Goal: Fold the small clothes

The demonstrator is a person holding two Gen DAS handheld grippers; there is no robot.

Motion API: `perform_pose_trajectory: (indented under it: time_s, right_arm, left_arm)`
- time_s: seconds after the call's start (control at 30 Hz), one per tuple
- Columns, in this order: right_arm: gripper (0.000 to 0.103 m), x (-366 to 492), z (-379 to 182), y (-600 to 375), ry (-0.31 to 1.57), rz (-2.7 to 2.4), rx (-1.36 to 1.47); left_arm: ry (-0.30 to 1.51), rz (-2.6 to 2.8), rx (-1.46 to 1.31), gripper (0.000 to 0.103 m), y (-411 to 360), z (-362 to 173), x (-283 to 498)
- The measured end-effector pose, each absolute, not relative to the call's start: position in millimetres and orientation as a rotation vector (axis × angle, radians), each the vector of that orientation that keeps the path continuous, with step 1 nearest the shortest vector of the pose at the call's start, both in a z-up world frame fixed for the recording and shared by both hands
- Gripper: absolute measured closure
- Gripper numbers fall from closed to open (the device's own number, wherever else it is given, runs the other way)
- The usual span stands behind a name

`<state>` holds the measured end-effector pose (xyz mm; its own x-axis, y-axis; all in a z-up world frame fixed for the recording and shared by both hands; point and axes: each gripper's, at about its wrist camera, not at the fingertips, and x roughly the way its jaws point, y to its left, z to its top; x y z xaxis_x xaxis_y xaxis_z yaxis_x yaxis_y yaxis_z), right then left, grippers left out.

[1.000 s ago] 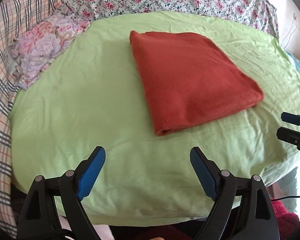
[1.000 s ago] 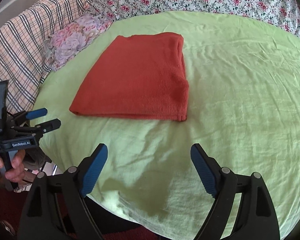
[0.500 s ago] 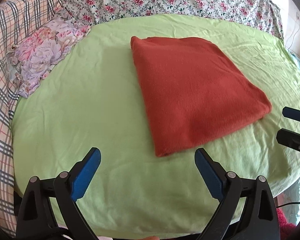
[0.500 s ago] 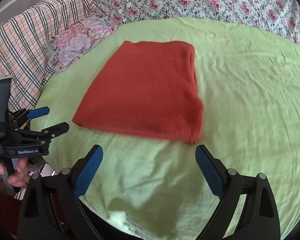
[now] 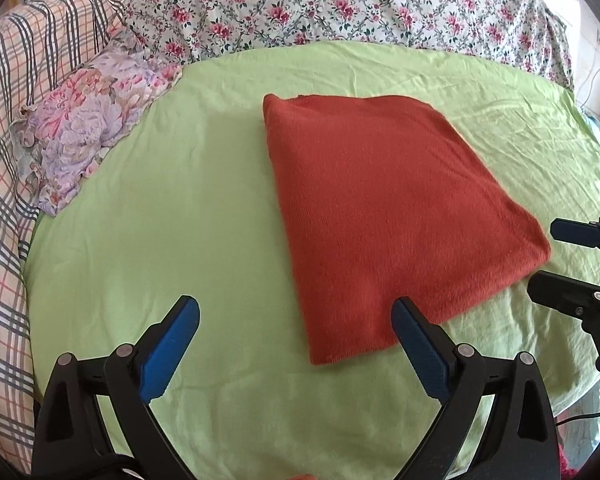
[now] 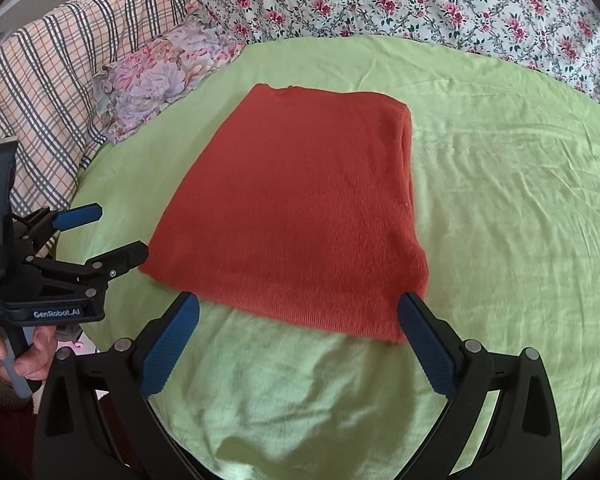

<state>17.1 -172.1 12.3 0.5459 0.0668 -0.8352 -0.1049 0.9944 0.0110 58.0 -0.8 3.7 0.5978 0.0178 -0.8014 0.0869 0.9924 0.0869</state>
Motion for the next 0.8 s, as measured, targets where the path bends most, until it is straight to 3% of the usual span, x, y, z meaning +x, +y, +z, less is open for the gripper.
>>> perform_pose_trajectory:
  time_s: [0.8]
  right_arm:
    - [0.003, 42.6, 1.6, -169.3, 0.998, 0.132, -0.007]
  left_arm:
    - [0.939, -0.006, 0.03, 0.005, 5.3, 0.4, 67.2]
